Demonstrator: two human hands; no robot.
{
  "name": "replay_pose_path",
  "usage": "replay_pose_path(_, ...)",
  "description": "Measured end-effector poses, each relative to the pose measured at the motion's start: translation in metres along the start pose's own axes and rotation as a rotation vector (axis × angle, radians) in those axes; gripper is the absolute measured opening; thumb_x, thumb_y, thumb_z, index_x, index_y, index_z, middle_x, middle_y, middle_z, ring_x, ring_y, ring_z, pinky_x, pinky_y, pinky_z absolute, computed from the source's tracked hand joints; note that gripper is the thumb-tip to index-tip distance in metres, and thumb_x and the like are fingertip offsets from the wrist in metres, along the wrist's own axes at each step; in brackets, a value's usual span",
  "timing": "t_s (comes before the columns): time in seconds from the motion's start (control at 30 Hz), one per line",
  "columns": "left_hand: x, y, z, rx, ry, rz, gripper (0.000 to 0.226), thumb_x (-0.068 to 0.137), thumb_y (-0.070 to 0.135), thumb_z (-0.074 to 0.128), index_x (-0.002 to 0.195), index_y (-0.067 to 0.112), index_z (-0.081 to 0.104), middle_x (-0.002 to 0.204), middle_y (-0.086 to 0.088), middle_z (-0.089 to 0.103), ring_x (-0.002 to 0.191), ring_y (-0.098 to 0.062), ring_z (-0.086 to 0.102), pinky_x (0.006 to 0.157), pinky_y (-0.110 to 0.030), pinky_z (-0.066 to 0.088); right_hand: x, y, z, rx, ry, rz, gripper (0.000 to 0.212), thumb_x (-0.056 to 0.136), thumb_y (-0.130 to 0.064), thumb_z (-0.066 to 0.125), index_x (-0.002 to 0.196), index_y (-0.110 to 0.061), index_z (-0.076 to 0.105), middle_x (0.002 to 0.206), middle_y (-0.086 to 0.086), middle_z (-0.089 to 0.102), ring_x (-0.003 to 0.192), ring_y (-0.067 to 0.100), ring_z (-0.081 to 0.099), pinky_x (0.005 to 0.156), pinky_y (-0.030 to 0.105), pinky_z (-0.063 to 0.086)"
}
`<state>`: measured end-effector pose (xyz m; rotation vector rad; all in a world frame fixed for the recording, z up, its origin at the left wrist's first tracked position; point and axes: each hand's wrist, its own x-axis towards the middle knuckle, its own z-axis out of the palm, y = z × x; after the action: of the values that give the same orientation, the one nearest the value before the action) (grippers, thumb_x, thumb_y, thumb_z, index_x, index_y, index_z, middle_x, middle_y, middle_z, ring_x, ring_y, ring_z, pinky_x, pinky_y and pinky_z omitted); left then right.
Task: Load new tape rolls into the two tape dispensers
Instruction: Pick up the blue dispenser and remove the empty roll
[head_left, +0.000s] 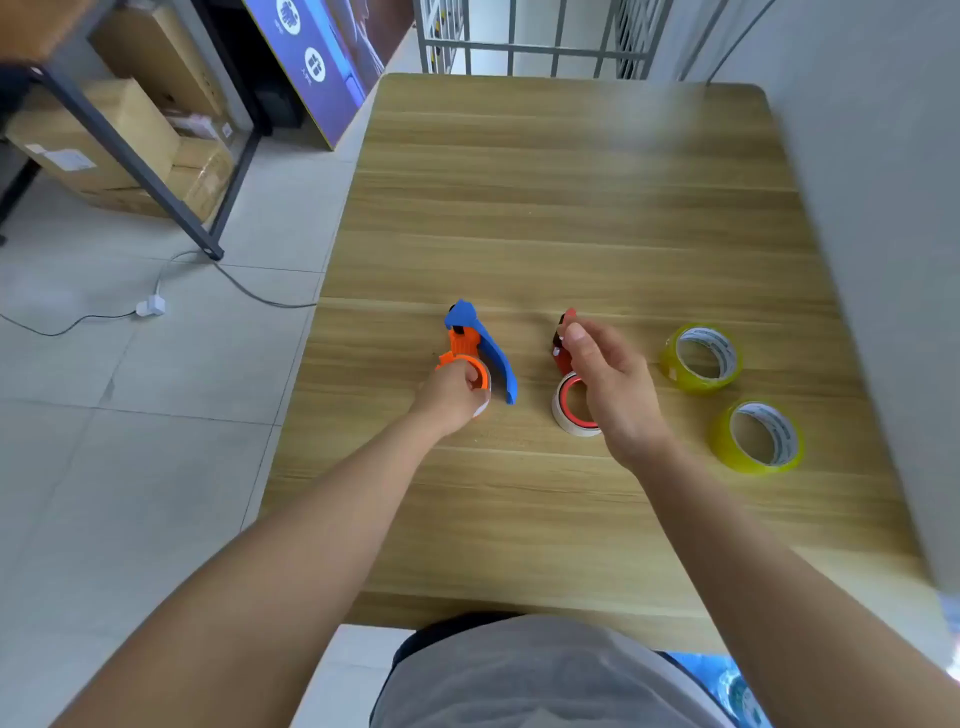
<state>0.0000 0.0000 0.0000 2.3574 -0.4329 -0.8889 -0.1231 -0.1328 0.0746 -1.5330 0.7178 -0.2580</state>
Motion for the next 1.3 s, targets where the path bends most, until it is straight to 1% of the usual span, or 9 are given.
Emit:
replay_pose_path(0.2,0.005,0.008,0.009,0.331,-0.015,-0.034,0.018,0.085,0.035,0.057,0.087,0.017,0.052,0.099,-0.006,0.064,0.107,-0.029,0.053,0.105,-0.046,0.025,0.002,0.002,0.006,-0.033,-0.017,0.018,0.041,0.094,-0.041,0.053,0.123,-0.014,0.061,0.119,-0.001,0.065,0.112,0.009,0.059,0.092,0.018,0.042)
replay_pose_path(0.37,0.0,0.012,0.004,0.317,0.079,0.038,0.015,0.086,0.018,0.05,0.072,0.014,0.051,0.067,0.0,0.05,0.096,-0.033,0.056,0.098,-0.043,0.029,0.006,0.006,0.011,-0.057,-0.027,0.04,0.041,0.093,-0.046,0.053,0.123,-0.018,0.061,0.106,-0.015,0.06,0.092,-0.007,0.055,0.079,0.01,0.039)
replay_pose_path(0.47,-0.005,0.022,-0.009,0.23,0.128,0.092,0.011,0.084,0.018,0.053,0.073,0.018,0.052,0.076,-0.001,0.053,0.093,-0.032,0.055,0.094,-0.043,0.032,0.01,0.003,0.012,-0.047,-0.027,0.05,0.039,0.092,-0.045,0.054,0.121,-0.02,0.061,0.106,-0.017,0.061,0.094,-0.007,0.056,0.074,0.005,0.041)
replay_pose_path(0.63,-0.021,0.052,-0.032,0.058,0.202,0.22,0.012,0.08,0.02,0.061,0.072,0.017,0.053,0.073,-0.002,0.055,0.078,-0.03,0.054,0.073,-0.035,0.038,0.019,-0.012,0.017,-0.013,-0.027,0.121,0.066,0.087,-0.043,0.063,0.141,-0.014,0.041,0.133,0.001,0.051,0.123,0.016,0.05,0.095,0.025,0.038)
replay_pose_path(0.8,-0.046,0.076,-0.051,0.094,0.252,0.409,0.014,0.079,0.018,0.063,0.068,0.017,0.054,0.066,-0.002,0.055,0.065,-0.024,0.047,0.064,-0.03,0.031,0.027,-0.046,0.016,0.106,-0.076,0.123,0.07,0.081,-0.037,0.073,0.138,-0.016,0.039,0.123,0.001,0.061,0.104,0.017,0.064,0.087,0.032,0.05)
replay_pose_path(0.9,-0.058,0.081,-0.059,0.131,0.273,0.488,0.012,0.078,0.014,0.063,0.069,0.01,0.056,0.065,-0.009,0.057,0.062,-0.027,0.046,0.058,-0.035,0.03,0.029,-0.061,0.013,0.193,-0.112,0.131,0.047,0.078,-0.032,0.076,0.117,-0.018,0.052,0.114,0.007,0.067,0.094,0.022,0.069,0.088,0.045,0.056)
replay_pose_path(1.0,-0.069,0.085,-0.065,0.178,0.302,0.588,0.007,0.077,0.005,0.058,0.08,0.006,0.065,0.075,-0.012,0.064,0.065,-0.025,0.048,0.059,-0.034,0.031,0.028,-0.068,0.01,0.25,-0.158,0.15,0.031,0.077,-0.027,0.077,0.1,-0.02,0.057,0.094,0.002,0.067,0.077,0.018,0.068,0.076,0.039,0.059)
replay_pose_path(1.1,-0.078,0.086,-0.069,0.209,0.312,0.634,0.012,0.077,0.002,0.057,0.083,0.006,0.066,0.08,-0.01,0.066,0.069,-0.025,0.053,0.061,-0.029,0.031,0.026,-0.068,0.007,0.263,-0.19,0.156,0.025,0.077,-0.018,0.073,0.098,-0.019,0.059,0.089,0.001,0.067,0.08,0.02,0.066,0.085,0.043,0.054)
replay_pose_path(1.3,-0.09,0.083,-0.083,0.111,0.236,0.534,0.01,0.075,0.008,0.068,0.082,0.014,0.066,0.08,-0.001,0.066,0.075,-0.021,0.059,0.072,-0.029,0.043,0.014,-0.072,0.005,0.264,-0.302,0.067,0.015,0.081,-0.005,0.066,0.092,-0.015,0.063,0.085,0.003,0.07,0.075,0.018,0.068,0.07,0.029,0.053)
